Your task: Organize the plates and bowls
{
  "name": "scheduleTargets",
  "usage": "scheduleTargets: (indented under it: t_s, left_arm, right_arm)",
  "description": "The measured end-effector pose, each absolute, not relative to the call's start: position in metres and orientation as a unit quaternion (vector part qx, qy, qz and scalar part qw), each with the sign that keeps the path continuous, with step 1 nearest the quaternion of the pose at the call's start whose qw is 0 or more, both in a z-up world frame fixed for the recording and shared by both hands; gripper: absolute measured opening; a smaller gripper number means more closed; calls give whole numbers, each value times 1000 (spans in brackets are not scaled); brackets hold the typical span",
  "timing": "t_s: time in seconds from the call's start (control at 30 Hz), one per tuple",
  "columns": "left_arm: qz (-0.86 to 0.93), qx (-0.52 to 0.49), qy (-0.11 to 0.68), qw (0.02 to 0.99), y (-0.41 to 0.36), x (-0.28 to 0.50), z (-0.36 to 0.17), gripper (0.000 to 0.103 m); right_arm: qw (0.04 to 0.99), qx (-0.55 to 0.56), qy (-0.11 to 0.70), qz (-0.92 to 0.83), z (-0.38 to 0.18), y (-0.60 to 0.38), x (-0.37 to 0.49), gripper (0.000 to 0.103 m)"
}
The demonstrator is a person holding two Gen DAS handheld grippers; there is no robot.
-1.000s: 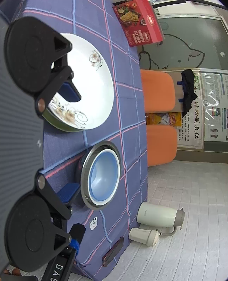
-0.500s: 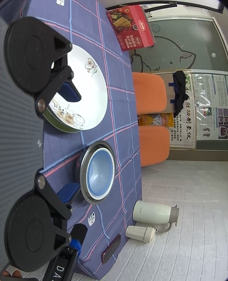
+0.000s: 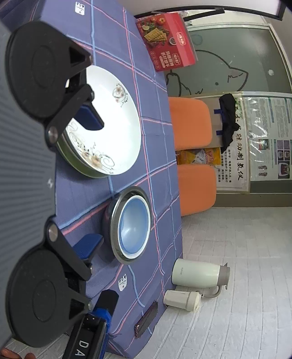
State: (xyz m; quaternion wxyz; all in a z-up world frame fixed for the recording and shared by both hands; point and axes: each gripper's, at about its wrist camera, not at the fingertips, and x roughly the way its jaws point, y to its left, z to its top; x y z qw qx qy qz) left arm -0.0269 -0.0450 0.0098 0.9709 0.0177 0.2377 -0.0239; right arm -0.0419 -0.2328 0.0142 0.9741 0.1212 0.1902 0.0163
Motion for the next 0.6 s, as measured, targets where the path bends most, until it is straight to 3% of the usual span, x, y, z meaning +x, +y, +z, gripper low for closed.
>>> scheduleTargets:
  t_s: [0.6]
  left_arm:
    - [7,21,194,981,-28,-67,19,98]
  right_arm:
    - [981,79,170,37,21,-206,-70,82]
